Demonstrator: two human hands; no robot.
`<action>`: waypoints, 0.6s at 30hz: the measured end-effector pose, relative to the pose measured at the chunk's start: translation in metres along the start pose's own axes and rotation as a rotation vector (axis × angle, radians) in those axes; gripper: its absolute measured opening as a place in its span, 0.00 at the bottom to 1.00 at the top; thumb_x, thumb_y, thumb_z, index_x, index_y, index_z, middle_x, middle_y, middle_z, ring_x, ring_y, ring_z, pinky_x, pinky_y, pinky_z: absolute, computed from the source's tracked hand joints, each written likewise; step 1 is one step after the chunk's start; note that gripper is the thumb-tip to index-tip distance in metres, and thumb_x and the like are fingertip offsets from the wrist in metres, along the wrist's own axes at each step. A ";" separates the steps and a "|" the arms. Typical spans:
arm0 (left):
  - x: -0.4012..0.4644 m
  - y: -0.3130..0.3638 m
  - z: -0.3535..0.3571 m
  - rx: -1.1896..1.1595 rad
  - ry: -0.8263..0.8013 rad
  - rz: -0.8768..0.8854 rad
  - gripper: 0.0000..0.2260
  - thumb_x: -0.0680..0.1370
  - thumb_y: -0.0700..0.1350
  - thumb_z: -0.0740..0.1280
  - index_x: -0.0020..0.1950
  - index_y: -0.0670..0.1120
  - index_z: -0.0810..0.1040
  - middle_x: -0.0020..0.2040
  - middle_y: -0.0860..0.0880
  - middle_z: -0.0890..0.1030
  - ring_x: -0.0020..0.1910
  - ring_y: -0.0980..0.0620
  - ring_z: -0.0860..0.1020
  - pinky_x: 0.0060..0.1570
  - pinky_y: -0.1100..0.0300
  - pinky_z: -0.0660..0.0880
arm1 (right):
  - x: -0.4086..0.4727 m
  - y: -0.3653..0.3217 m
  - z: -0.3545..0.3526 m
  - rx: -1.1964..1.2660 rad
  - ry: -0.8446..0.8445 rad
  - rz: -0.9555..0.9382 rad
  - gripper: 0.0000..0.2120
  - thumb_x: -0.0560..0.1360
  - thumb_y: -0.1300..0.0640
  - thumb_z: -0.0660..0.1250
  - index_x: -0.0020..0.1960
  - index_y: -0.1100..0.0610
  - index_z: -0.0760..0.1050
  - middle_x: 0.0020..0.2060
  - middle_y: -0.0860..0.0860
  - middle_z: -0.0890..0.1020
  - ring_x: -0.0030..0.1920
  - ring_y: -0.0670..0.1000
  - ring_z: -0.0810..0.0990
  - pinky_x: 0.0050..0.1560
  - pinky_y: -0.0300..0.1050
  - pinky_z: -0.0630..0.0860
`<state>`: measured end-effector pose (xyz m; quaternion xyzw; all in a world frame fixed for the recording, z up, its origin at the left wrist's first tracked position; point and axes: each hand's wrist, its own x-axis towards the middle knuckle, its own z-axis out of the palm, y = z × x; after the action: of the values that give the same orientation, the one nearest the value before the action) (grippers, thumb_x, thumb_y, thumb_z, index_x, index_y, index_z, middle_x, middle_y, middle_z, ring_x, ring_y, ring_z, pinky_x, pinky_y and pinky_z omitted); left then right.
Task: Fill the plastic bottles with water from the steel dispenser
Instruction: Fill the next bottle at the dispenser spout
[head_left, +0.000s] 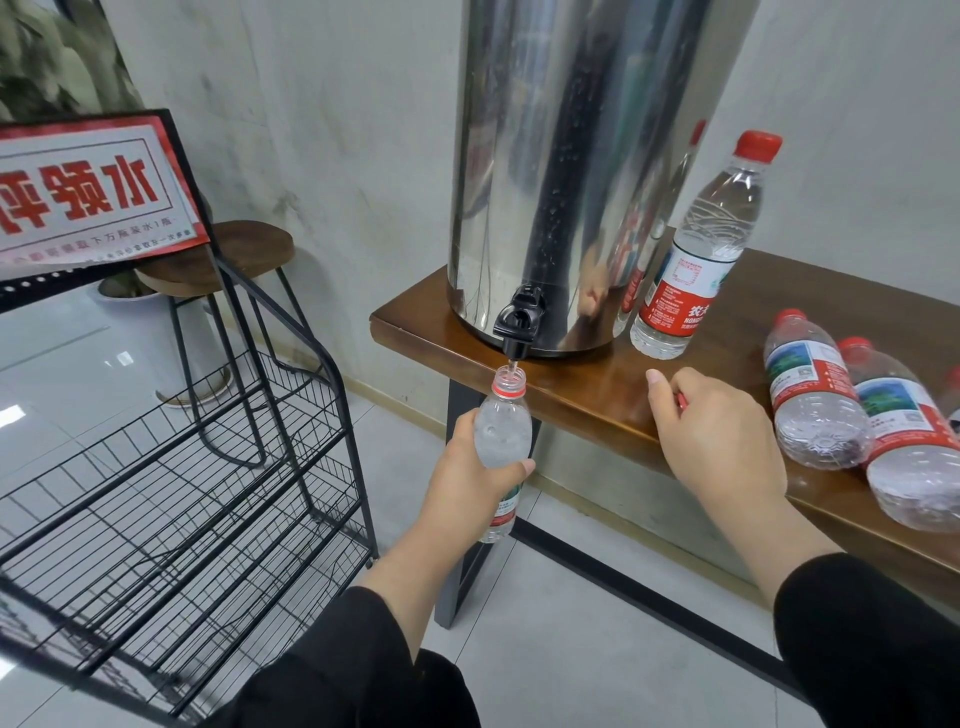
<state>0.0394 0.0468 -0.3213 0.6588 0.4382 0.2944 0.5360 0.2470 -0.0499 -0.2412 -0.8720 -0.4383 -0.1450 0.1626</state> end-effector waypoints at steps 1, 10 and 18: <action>0.000 0.000 0.000 -0.003 -0.001 0.002 0.31 0.75 0.48 0.77 0.74 0.56 0.66 0.64 0.53 0.78 0.63 0.50 0.77 0.59 0.54 0.77 | 0.000 0.000 0.000 0.000 0.003 -0.001 0.19 0.82 0.38 0.53 0.42 0.48 0.71 0.32 0.44 0.74 0.32 0.45 0.75 0.32 0.35 0.67; -0.001 -0.001 0.002 -0.013 -0.001 0.003 0.30 0.75 0.47 0.77 0.73 0.56 0.67 0.62 0.54 0.79 0.61 0.51 0.78 0.58 0.55 0.77 | 0.000 0.001 -0.001 0.005 -0.003 -0.004 0.18 0.82 0.38 0.53 0.41 0.47 0.70 0.32 0.44 0.74 0.32 0.45 0.75 0.31 0.34 0.65; 0.000 -0.002 0.001 -0.002 -0.015 0.009 0.31 0.75 0.47 0.77 0.74 0.56 0.67 0.64 0.54 0.78 0.63 0.50 0.78 0.62 0.52 0.77 | -0.001 0.000 -0.001 0.007 -0.014 0.009 0.18 0.82 0.38 0.53 0.41 0.47 0.70 0.32 0.44 0.75 0.32 0.45 0.76 0.33 0.34 0.67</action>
<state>0.0399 0.0458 -0.3233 0.6624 0.4312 0.2922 0.5385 0.2464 -0.0510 -0.2403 -0.8744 -0.4359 -0.1368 0.1634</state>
